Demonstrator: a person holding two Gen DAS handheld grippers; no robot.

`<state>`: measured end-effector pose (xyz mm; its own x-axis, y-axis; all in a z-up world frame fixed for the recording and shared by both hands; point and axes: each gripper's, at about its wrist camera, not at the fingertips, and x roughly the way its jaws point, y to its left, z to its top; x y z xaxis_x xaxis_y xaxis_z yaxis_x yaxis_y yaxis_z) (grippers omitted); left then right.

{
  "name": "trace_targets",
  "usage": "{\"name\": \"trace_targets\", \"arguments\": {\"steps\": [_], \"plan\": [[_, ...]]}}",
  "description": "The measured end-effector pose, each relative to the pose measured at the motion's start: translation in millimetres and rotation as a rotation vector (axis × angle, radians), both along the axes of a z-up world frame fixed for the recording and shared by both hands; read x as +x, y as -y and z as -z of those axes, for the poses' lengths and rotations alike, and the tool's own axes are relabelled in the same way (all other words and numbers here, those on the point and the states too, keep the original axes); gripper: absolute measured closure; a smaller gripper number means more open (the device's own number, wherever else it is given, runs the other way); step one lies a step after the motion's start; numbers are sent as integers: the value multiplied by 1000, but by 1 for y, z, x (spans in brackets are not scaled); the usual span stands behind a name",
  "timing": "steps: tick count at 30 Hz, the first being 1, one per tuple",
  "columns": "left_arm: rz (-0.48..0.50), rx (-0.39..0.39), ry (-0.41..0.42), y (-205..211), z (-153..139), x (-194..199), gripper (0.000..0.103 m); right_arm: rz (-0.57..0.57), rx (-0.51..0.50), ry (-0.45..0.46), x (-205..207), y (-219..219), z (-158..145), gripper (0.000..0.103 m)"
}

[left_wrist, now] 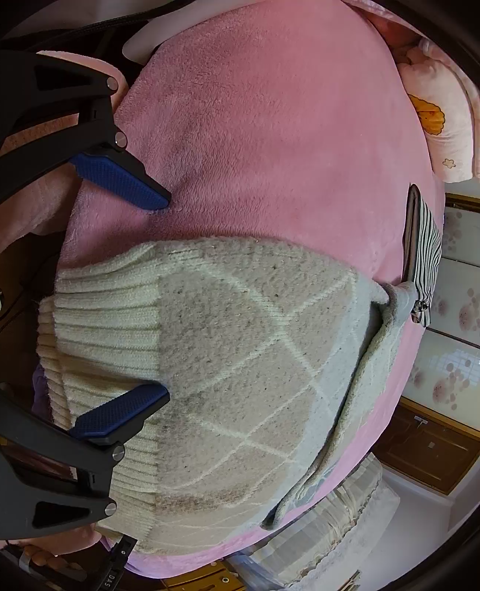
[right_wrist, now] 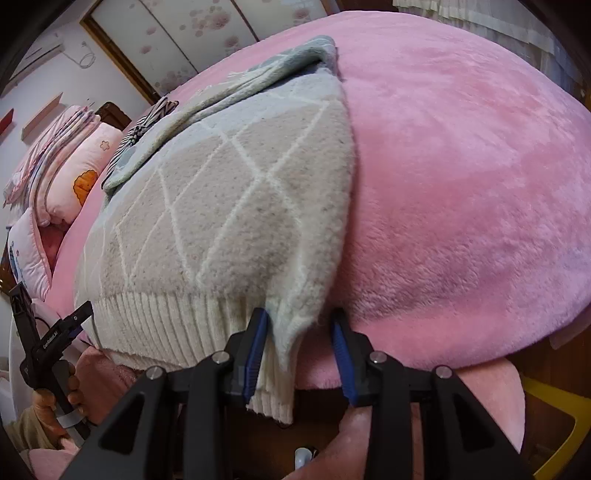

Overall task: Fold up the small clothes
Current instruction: 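Close both grippers on the ribbed hem of the sweater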

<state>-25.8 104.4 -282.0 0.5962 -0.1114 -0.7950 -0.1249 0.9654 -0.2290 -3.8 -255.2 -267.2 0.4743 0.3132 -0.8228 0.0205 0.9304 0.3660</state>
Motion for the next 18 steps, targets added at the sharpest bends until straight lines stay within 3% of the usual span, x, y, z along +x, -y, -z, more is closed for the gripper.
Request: {"name": "trace_targets", "arguments": {"steps": [2, 3, 4, 8, 13, 18], "plan": [[2, 5, 5, 2, 0, 0, 13, -18, -4, 13, 1, -5, -1, 73], [8, 5, 8, 3, 0, 0, 14, -38, 2, 22, 1, -9, -3, 84], [12, 4, 11, 4, 0, -1, 17, -48, -4, 28, 0, -12, -4, 88], [15, 1, 41, 5, -2, -4, 31, -61, -26, 36, 1, -19, -5, 88], [23, 37, 55, 14, -4, -5, 33, -56, -34, 34, 2, -19, -4, 86], [26, 20, 34, 14, 0, 1, 28, -57, -54, 25, 5, -26, -2, 85]]}}
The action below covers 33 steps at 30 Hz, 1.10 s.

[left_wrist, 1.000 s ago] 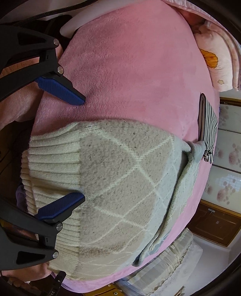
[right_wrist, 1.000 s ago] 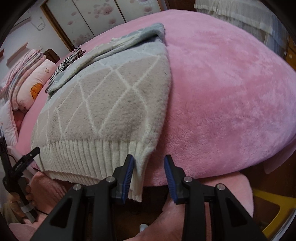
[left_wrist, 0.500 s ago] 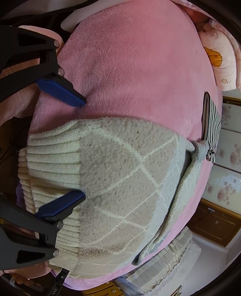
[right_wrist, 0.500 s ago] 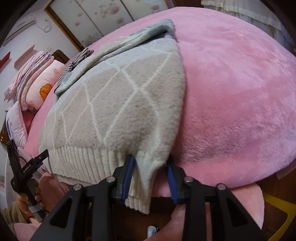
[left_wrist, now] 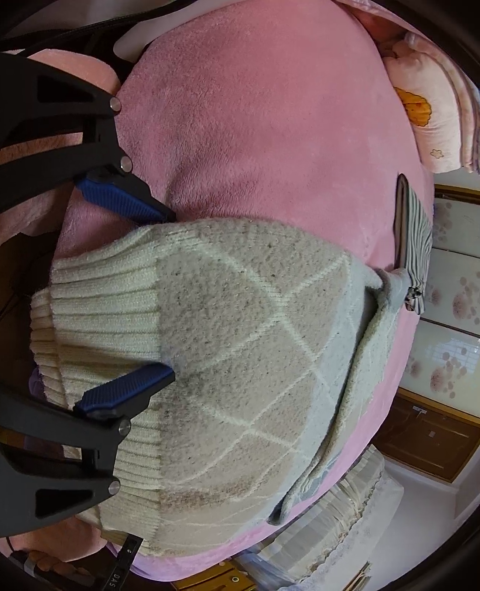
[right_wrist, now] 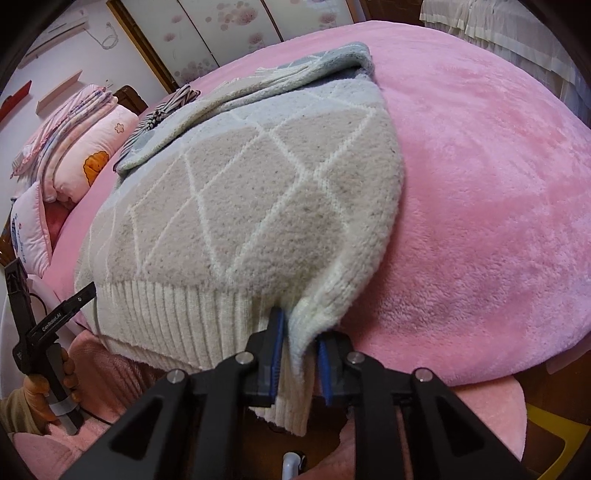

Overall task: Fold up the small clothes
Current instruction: 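Close both grippers on the ribbed hem of the sweater, then lift the hem with both grippers and fold it toward the collar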

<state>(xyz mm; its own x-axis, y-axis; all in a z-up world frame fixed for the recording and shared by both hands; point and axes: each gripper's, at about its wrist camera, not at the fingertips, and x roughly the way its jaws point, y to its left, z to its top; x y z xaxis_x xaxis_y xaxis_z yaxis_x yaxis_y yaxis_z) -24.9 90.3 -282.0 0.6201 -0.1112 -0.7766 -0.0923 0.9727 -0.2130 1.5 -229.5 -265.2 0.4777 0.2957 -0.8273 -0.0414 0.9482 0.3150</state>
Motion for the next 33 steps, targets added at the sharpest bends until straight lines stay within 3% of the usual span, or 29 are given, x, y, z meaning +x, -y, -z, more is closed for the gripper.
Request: {"name": "trace_targets", "arguments": {"steps": [17, 18, 23, 25, 33], "plan": [[40, -118, -29, -13, 6, -6, 29, -21, 52, -14, -4, 5, 4, 85], [41, -127, -28, -14, 6, -7, 31, -23, 57, -15, -4, 5, 4, 85], [70, -179, -26, -18, 6, -12, 74, -29, 63, -4, -7, 5, 2, 92], [91, -214, -33, -18, 5, -13, 87, -31, 60, 10, -10, 3, -1, 94], [146, -309, -9, -33, -25, -18, 96, -58, 71, 113, -26, 7, -33, 95]]}}
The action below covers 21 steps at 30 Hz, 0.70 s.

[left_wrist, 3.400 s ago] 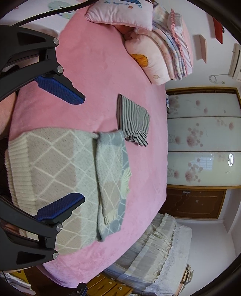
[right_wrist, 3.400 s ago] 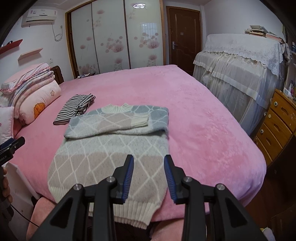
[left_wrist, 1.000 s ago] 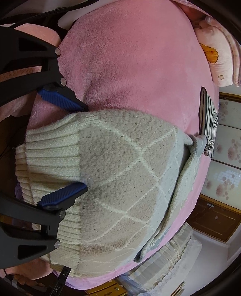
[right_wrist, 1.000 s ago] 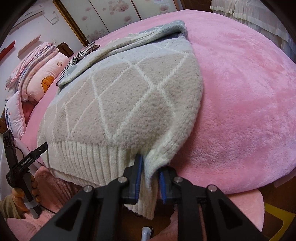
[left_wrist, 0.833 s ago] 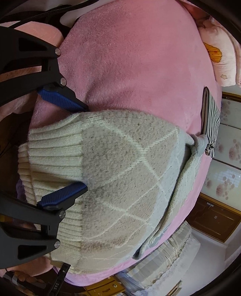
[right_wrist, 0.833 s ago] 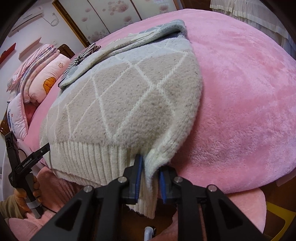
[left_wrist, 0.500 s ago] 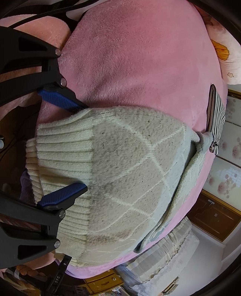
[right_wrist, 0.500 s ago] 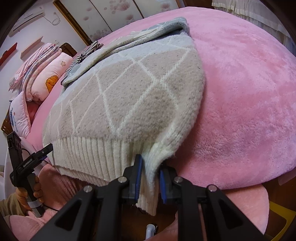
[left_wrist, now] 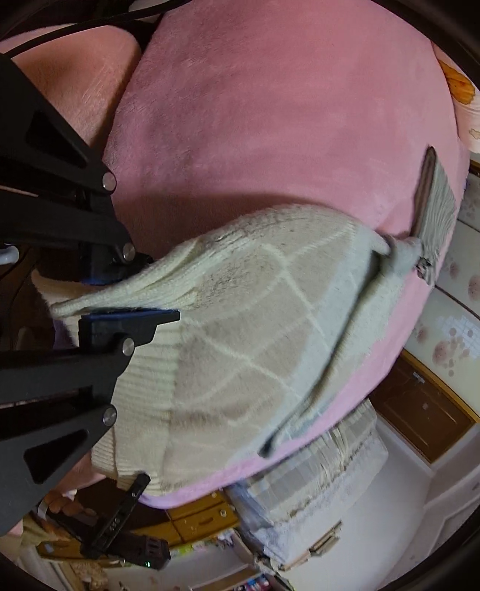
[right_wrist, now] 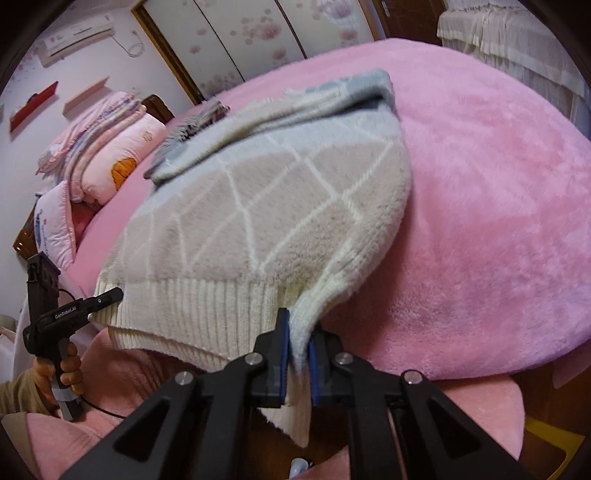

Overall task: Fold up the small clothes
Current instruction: 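Lift the hem with both grippers and fold it toward the collar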

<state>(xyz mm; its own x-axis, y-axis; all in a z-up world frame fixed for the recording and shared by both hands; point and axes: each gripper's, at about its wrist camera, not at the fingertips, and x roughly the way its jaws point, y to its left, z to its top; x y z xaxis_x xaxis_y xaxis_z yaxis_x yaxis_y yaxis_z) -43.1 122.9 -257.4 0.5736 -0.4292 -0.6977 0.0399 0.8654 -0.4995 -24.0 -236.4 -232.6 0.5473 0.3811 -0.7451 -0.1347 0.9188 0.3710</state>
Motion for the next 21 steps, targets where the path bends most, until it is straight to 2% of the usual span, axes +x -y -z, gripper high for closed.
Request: {"name": "trace_targets", "arguments": {"steps": [6, 11, 14, 18, 21], "plan": [[-11, -126, 84, -7, -39, 5, 96, 7, 94, 39, 4, 16, -28, 95], [-71, -195, 83, -4, -60, 24, 96, 7, 178, 107, 21, 19, -63, 95], [-120, -244, 53, -7, -68, 45, 96, 19, 258, 131, 40, 23, -80, 96], [-171, -326, 58, -15, -86, 79, 96, 49, 339, 141, 69, 29, -95, 96], [-203, -343, 68, -20, -99, 111, 96, 91, 393, 134, 95, 39, -104, 96]]}}
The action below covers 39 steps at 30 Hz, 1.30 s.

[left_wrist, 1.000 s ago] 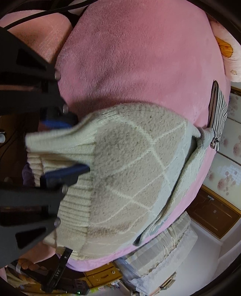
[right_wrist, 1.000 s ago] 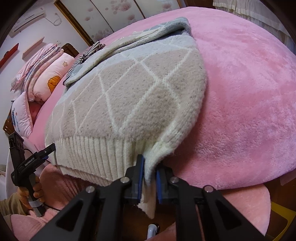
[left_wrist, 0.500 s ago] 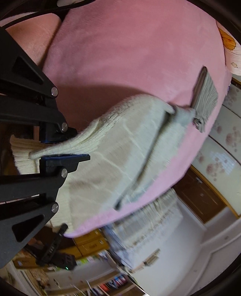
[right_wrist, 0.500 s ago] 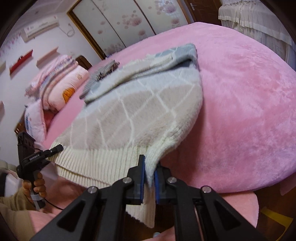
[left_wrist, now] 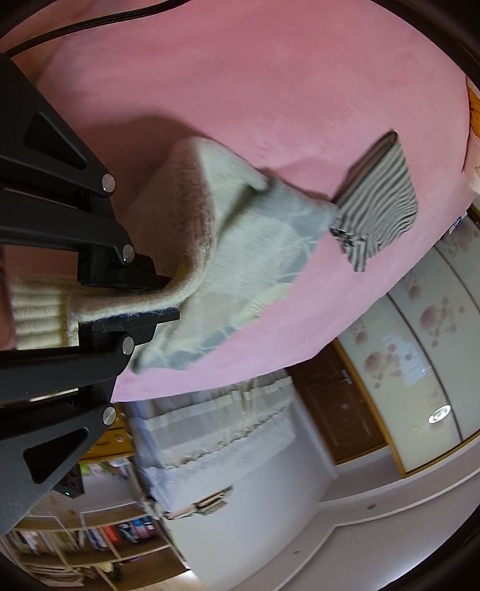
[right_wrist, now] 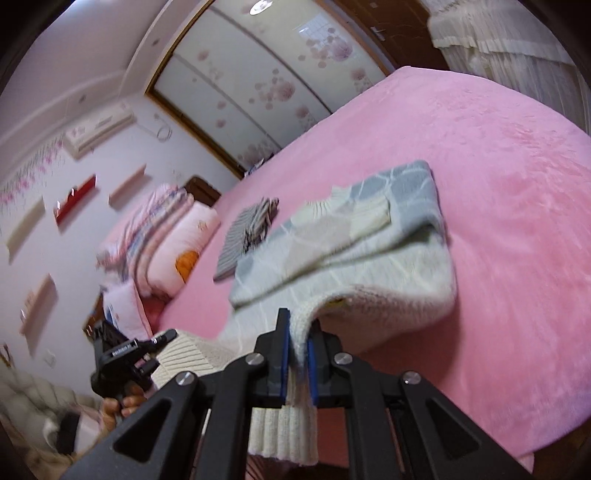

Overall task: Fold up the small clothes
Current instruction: 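Lift the hem with both grippers and fold it toward the collar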

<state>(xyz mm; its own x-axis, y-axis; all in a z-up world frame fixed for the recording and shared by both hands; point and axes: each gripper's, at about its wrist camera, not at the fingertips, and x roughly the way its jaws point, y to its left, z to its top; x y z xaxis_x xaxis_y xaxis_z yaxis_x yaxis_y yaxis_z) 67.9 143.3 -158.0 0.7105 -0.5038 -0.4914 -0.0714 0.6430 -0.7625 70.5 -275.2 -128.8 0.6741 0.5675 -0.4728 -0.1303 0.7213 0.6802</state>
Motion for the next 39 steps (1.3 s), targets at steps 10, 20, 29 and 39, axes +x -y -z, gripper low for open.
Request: {"name": "trace_targets", "arguments": {"steps": [10, 20, 29, 39], "plan": [[-59, 5, -18, -2, -9, 133, 96, 90, 57, -7, 116, 19, -13, 96], [-93, 33, -140, 6, 46, 259, 96, 157, 58, -128, 236, 26, 40, 96], [-92, 44, -208, 11, 100, 306, 86, 197, 51, -279, 292, 27, 100, 92], [-102, 107, -139, 11, 71, 321, 33, 173, 63, -223, 299, 22, 83, 63]]}}
